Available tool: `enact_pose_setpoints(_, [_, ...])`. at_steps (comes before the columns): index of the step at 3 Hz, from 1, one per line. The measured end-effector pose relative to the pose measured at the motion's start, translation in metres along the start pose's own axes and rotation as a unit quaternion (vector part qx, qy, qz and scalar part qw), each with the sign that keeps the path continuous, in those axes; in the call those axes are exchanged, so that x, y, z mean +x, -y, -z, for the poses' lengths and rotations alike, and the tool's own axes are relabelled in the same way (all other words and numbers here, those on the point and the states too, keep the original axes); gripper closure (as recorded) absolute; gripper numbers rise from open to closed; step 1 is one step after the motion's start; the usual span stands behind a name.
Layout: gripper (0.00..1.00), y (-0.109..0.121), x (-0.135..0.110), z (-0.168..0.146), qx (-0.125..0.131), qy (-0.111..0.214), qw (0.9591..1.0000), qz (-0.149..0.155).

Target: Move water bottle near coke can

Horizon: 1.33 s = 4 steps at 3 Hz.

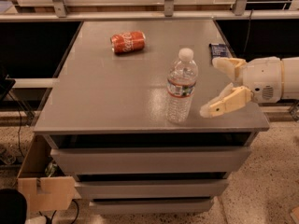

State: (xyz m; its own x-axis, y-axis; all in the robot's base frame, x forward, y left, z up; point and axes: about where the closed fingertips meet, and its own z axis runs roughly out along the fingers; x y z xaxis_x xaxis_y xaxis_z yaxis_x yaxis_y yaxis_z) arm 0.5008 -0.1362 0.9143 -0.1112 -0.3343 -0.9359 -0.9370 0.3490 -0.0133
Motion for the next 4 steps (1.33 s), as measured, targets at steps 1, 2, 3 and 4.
enact_pose_setpoints(1, [0.0, 0.001, -0.003, -0.01, -0.023, 0.045, 0.9987, 0.002])
enact_pose_setpoints(2, [0.0, -0.002, -0.008, -0.018, -0.051, 0.084, 0.9951, 0.0])
enact_pose_setpoints(3, [0.18, -0.008, -0.013, -0.02, -0.071, 0.113, 0.991, 0.001])
enact_pose_setpoints(4, [0.41, -0.016, -0.022, -0.019, -0.085, 0.135, 0.9871, 0.005])
